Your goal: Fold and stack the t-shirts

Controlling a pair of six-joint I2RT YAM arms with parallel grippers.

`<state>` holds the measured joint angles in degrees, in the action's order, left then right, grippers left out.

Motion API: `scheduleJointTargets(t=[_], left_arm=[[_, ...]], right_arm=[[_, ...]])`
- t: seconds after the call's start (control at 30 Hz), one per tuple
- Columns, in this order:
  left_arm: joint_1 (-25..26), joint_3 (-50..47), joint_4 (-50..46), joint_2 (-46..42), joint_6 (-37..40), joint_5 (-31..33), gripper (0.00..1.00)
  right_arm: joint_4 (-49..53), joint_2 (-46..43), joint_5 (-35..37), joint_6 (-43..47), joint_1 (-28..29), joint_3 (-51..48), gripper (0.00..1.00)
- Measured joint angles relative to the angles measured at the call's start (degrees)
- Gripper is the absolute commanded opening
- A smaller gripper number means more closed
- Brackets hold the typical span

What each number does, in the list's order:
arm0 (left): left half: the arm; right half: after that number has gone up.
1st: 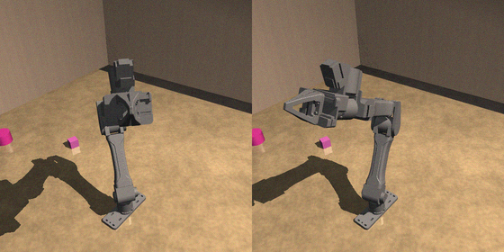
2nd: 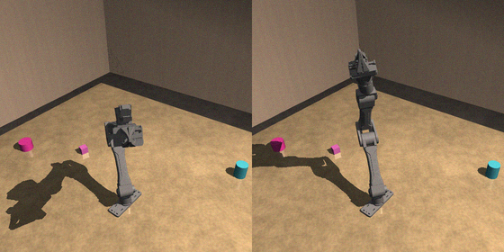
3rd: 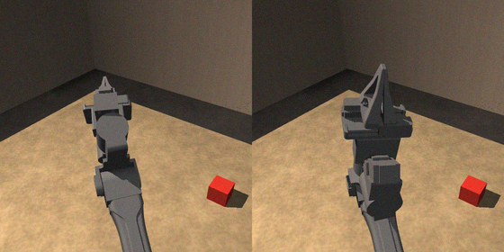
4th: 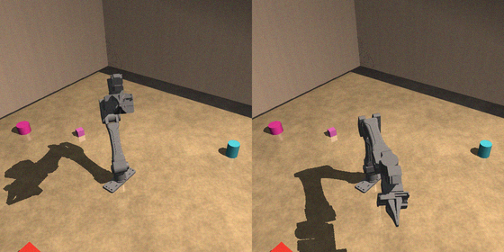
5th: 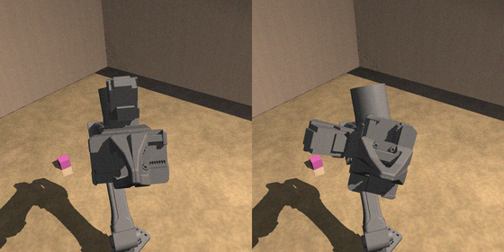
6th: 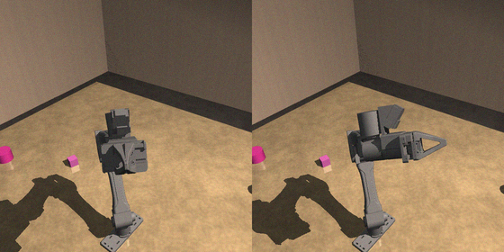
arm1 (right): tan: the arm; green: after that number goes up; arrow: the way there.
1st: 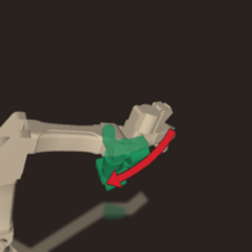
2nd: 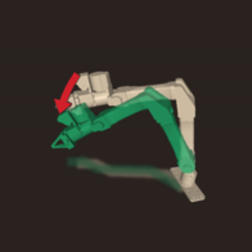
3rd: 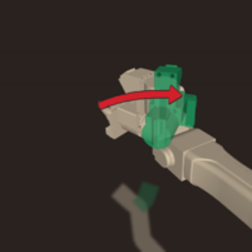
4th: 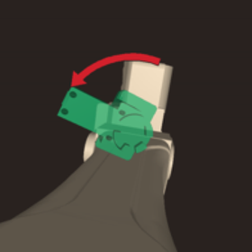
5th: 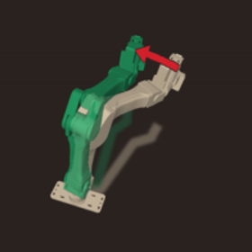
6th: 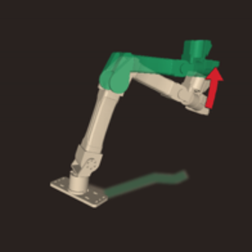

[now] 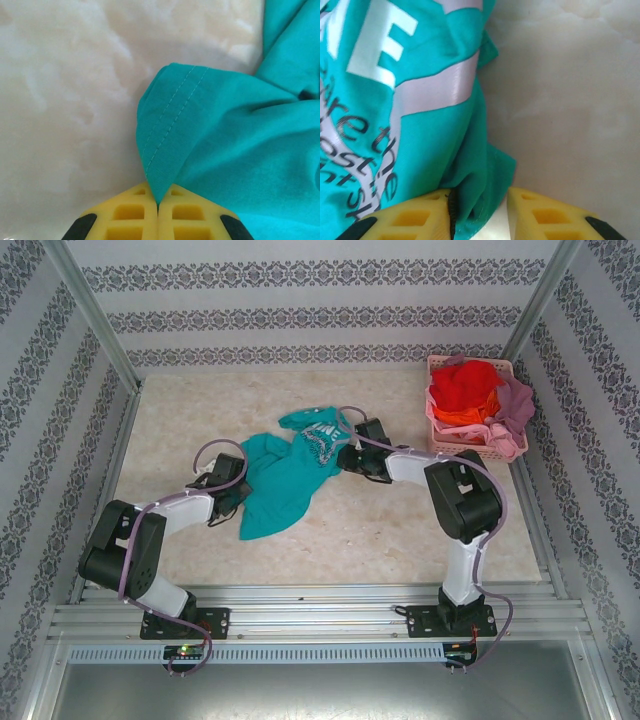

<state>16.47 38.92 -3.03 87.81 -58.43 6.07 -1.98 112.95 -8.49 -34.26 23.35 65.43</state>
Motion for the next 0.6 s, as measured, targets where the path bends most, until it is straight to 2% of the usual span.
scheduleJointTargets(t=[0.07, 0.2, 0.4, 0.5, 0.6], left_arm=[[0.0, -0.44, -0.04, 0.0, -0.2, 0.13, 0.0], [0.0, -0.44, -0.09, 0.0, -0.11, 0.2, 0.0], [0.0, -0.46, -0.11, -2.38, 3.56, 0.79, 0.0], [-0.07, -0.44, -0.26, -8.79, 6.47, 2.19, 0.0], [-0.26, -0.28, -0.2, -17.38, 9.05, 4.02, 0.0]], right_arm=[[0.15, 1.57, -0.63, -0.04, 0.0, 1.44, 0.27], [0.24, 3.26, -2.58, 0.46, -0.48, 3.63, 0.0], [-0.42, 0.15, -3.37, 1.18, -1.44, 1.66, 0.0], [-0.26, -7.56, -2.1, 2.43, -2.29, -1.36, 0.0], [-0.87, -19.12, 0.52, 4.55, -2.93, -4.22, 0.0]])
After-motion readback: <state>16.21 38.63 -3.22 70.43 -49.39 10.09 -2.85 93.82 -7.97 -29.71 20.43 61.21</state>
